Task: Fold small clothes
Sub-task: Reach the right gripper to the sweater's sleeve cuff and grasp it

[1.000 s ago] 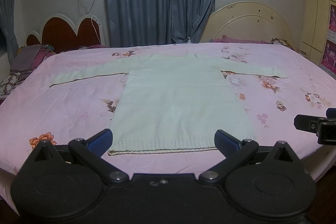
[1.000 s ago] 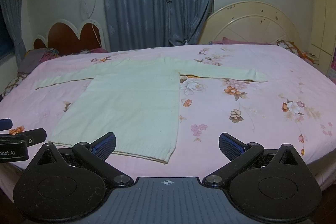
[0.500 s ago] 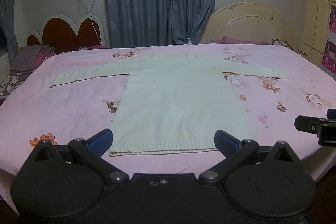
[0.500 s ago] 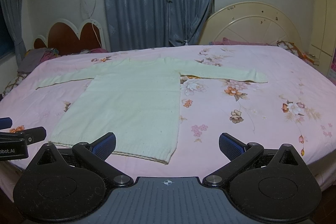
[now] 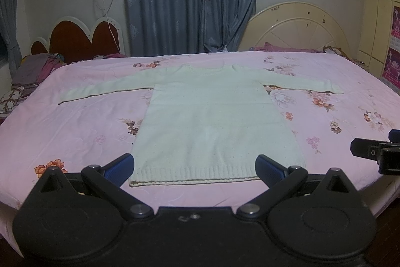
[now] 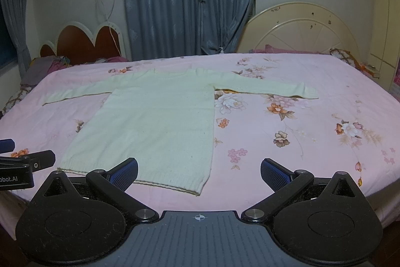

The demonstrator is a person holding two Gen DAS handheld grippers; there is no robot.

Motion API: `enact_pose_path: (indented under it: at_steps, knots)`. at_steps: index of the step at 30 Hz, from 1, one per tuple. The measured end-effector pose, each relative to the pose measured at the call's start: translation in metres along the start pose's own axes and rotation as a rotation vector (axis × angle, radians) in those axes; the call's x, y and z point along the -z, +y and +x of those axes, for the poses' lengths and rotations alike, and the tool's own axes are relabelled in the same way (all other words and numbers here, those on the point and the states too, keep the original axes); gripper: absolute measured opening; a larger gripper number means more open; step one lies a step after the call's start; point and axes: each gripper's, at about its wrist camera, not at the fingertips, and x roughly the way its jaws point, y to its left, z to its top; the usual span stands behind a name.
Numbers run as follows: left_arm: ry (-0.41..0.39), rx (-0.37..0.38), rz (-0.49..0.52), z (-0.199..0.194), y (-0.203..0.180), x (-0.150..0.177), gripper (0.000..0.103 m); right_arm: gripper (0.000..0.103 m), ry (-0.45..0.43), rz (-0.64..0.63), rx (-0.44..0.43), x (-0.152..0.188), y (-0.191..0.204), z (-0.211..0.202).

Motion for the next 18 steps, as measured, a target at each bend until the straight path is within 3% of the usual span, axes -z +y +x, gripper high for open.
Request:
enact_pose_path:
  at_steps: [11,18]
  knots:
    - [0.008,0.000,0.004,0.010,0.000,-0.002,0.103,0.103,0.006,0.016,-0.001,-0.002,-0.005,0.008]
    - [0.047,0.030,0.035,0.047,0.002,-0.009,0.103,0.103,0.010,0.039,0.034,-0.014,-0.013,0.036]
